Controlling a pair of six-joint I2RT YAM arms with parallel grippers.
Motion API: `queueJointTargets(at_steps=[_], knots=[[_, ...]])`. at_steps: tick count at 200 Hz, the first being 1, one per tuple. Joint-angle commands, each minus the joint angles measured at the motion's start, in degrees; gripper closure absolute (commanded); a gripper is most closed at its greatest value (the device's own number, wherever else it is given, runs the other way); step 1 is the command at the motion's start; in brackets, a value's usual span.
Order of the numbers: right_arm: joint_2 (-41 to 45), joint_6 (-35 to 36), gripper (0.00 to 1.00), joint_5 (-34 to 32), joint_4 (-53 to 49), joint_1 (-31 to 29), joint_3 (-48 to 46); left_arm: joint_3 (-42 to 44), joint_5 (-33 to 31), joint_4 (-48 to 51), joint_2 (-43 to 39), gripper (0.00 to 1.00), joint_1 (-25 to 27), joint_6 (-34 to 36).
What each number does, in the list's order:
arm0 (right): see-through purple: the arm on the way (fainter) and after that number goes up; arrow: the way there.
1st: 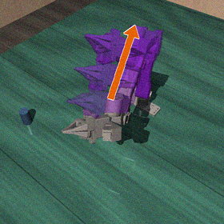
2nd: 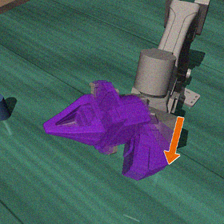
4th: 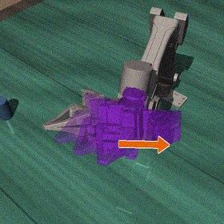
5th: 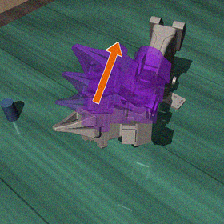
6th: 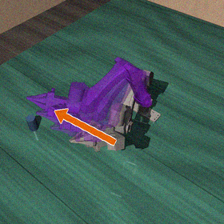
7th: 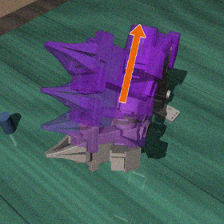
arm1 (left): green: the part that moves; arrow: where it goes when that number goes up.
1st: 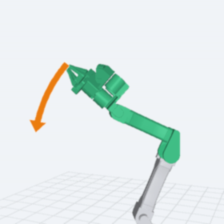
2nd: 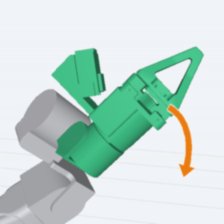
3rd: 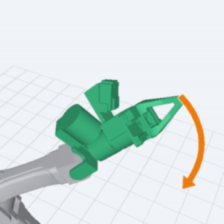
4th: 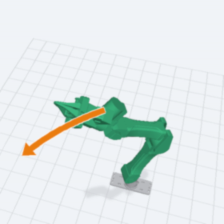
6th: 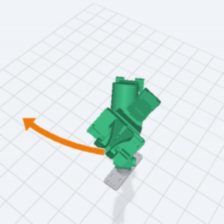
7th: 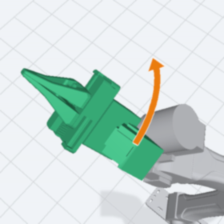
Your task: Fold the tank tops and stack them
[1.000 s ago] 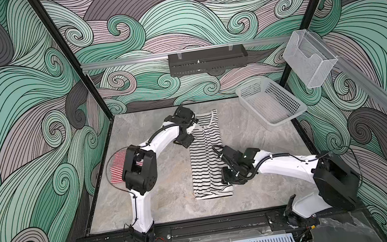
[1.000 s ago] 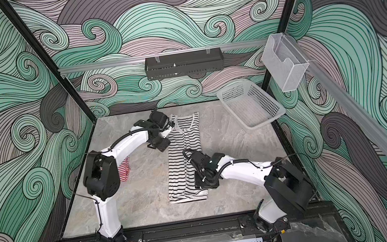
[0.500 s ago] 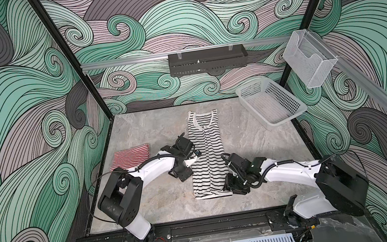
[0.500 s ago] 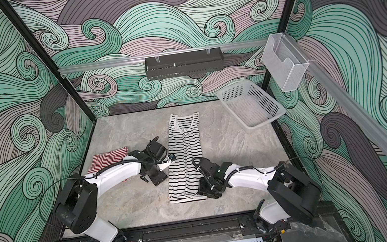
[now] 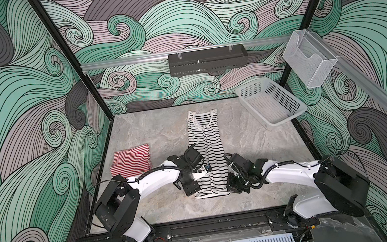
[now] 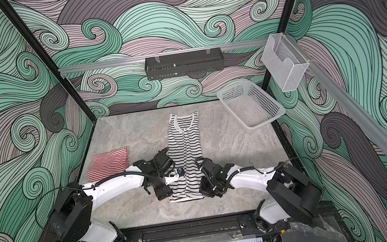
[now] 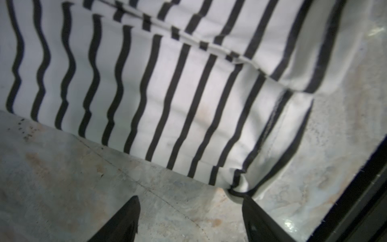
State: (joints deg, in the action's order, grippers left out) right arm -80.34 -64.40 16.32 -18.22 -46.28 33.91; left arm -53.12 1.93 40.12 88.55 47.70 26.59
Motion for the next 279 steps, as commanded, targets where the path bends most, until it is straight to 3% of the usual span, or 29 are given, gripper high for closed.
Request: queueJointTargets(at_steps=[1, 56, 121, 174, 199, 232, 279], knots=[[1.4, 1.3, 1.00, -2.7, -3.8, 1.0, 1.8, 0.2, 2.0, 1.6, -0.5, 0.20, 2.4, 0.9], [0.3, 1.9, 1.00, -1.8, -3.4, 1.4, 3.5, -0.5, 1.8, -0.7, 3.4, 0.21, 6.0, 1.6], [2.3, 2.1, 1.00, -1.9, -3.8, 2.8, 3.0, -1.9, 2.3, -1.0, 8.0, 0.40, 6.2, 2.2], [2.5, 2.2, 1.00, -1.1, -2.7, 4.2, 1.3, -2.0, 2.6, -0.9, 9.5, 0.75, 6.2, 2.3], [2.0, 3.1, 1.00, -0.4, -1.0, 5.2, 1.4, -3.1, 2.5, -0.2, 10.6, 1.00, 6.2, 2.5], [4.3, 3.7, 1.00, -0.2, -3.2, 5.4, 1.5, -5.1, 4.4, 2.9, 9.9, 1.00, 6.2, 3.3], [16.2, 1.5, 1.00, -2.8, -10.5, 3.9, -2.2, -5.9, 8.5, 8.2, 7.2, 1.00, 6.6, 3.3]])
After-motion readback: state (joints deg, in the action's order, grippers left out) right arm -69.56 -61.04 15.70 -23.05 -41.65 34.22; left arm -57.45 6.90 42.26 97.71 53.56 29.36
